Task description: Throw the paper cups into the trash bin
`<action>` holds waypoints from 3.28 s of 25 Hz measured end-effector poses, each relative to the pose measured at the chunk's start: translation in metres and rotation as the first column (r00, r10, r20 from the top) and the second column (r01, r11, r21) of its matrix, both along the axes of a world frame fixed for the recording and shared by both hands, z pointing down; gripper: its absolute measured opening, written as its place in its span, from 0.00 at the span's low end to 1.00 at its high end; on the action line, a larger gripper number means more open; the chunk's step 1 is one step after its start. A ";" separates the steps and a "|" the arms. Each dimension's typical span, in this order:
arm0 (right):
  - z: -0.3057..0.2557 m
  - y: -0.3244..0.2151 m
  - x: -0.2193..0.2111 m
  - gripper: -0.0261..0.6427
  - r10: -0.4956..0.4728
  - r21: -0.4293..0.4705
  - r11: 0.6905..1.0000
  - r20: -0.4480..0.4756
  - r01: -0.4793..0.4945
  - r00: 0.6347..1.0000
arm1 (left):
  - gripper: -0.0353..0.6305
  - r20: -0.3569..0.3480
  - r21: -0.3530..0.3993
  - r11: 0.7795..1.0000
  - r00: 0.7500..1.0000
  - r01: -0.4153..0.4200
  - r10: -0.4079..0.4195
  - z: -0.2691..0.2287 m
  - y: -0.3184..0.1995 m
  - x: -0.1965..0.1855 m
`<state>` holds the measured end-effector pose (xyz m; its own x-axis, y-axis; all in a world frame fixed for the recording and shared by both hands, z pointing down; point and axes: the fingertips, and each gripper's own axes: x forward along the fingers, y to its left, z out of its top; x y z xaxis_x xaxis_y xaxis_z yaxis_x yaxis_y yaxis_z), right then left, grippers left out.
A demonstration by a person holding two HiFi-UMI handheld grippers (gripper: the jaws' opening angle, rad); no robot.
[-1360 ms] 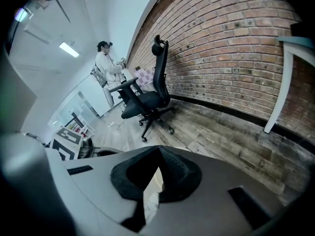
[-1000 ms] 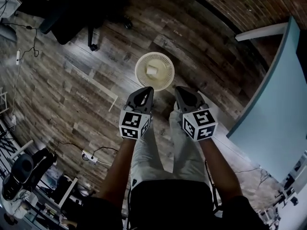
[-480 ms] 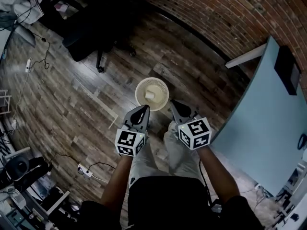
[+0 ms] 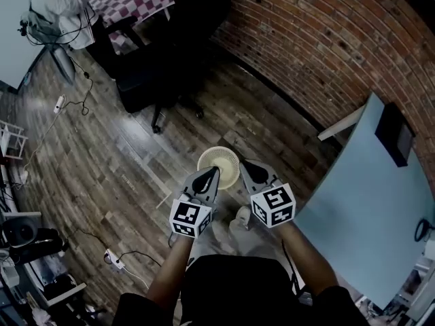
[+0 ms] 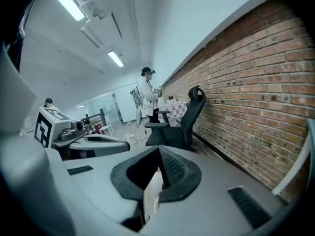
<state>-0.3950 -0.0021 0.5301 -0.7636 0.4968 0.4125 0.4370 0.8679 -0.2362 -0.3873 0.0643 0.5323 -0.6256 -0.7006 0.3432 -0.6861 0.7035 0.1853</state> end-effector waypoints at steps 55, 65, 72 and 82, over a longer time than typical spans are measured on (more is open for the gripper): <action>-0.186 0.074 0.165 0.03 0.032 -0.033 0.999 0.319 -0.022 0.947 | 0.07 0.324 0.080 0.995 0.945 -0.062 0.032 -0.183 0.070 0.163; -0.196 0.081 0.219 0.03 0.062 -0.042 0.998 0.348 -0.050 0.936 | 0.07 0.338 0.073 0.994 0.940 -0.085 0.056 -0.190 0.077 0.213; -0.201 0.083 0.244 0.03 0.071 -0.045 0.997 0.367 -0.058 0.928 | 0.07 0.354 0.075 0.993 0.933 -0.095 0.063 -0.197 0.082 0.240; -0.213 0.083 0.271 0.03 0.085 -0.047 0.996 0.395 -0.072 0.915 | 0.07 0.360 0.060 0.994 0.931 -0.091 0.064 -0.203 0.095 0.266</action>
<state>-0.1238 0.0806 0.3172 -0.8984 0.4360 0.0536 0.4309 0.8984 -0.0849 -0.1209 0.1589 0.3297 -0.6398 -0.7667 0.0523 -0.7685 0.6390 -0.0328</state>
